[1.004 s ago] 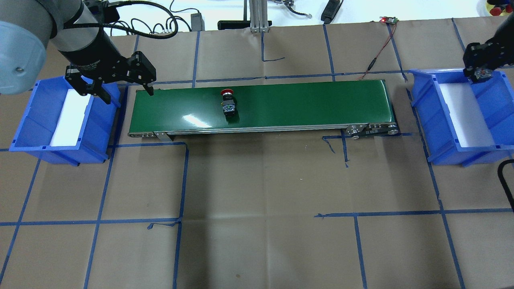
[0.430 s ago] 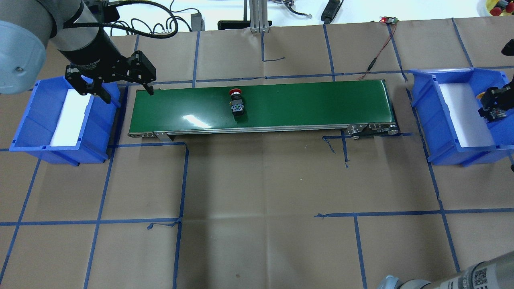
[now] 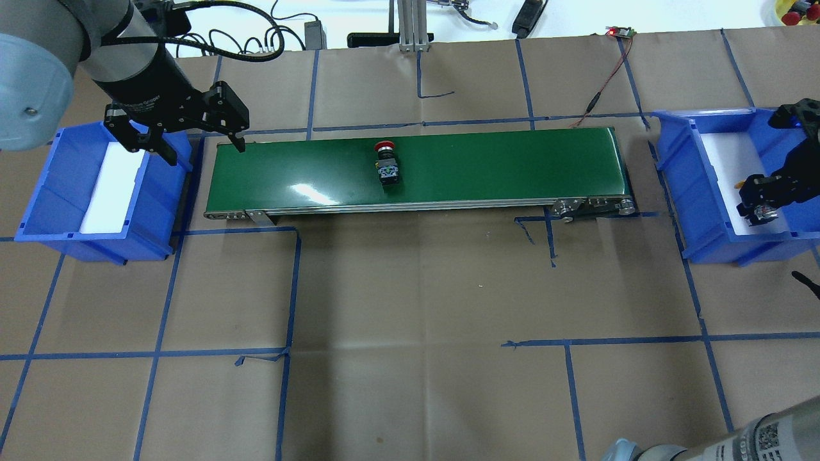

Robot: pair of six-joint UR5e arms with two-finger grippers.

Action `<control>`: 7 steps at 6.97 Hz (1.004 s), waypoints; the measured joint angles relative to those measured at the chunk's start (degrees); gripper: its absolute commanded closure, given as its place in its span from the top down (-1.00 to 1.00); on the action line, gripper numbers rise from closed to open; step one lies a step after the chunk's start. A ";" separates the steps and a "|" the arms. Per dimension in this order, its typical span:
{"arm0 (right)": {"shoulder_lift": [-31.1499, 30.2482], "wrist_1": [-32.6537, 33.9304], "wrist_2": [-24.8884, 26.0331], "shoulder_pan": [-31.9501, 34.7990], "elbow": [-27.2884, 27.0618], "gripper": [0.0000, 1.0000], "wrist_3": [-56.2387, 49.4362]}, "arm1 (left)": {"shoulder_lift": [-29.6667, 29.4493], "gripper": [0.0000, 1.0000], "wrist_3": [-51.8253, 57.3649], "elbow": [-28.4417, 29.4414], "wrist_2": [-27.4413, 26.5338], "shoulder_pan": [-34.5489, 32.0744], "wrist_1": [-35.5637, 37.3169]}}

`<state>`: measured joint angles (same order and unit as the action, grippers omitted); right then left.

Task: Transport two buttons from left to right
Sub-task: 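Carry the yellow button into the empty blue bin with the right gripper, then release the yellow button and move the right gripper back over the belt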

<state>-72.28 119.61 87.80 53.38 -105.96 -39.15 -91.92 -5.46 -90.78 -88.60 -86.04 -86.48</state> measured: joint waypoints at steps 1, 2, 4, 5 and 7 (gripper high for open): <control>0.19 0.43 0.03 0.03 -1.07 -0.64 0.07 | 0.04 1.00 0.03 -0.03 0.01 0.00 0.02; 0.34 1.26 0.04 0.05 -2.06 -0.26 0.13 | 0.04 1.00 0.07 -0.05 0.01 0.00 0.06; 0.49 3.56 0.06 0.05 -2.50 0.94 0.12 | -0.01 1.00 0.12 -0.01 0.01 0.00 0.09; 0.61 3.99 0.01 0.05 -2.49 0.99 0.09 | -0.01 1.00 0.16 -0.01 0.01 0.00 0.09; 0.59 4.19 -0.84 0.08 -2.53 0.99 0.12 | 0.03 1.00 0.18 -0.05 0.01 0.00 0.15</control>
<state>-71.69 123.80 86.96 53.46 -108.49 -39.03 -91.89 -5.28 -90.83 -88.59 -86.04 -86.34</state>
